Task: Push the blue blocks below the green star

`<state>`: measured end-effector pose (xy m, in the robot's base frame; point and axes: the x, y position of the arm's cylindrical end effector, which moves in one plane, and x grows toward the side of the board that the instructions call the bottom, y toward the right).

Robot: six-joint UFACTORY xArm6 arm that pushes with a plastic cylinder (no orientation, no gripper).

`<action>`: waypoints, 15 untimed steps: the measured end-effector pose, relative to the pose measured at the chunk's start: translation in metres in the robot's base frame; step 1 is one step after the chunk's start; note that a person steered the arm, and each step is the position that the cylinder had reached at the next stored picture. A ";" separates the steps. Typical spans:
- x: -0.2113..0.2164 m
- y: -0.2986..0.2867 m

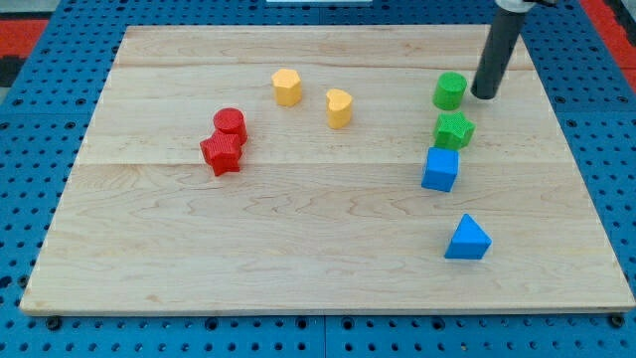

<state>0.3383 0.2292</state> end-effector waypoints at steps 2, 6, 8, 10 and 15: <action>0.084 0.060; -0.026 0.016; -0.066 -0.110; -0.041 -0.154; 0.271 -0.092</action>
<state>0.6093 0.1376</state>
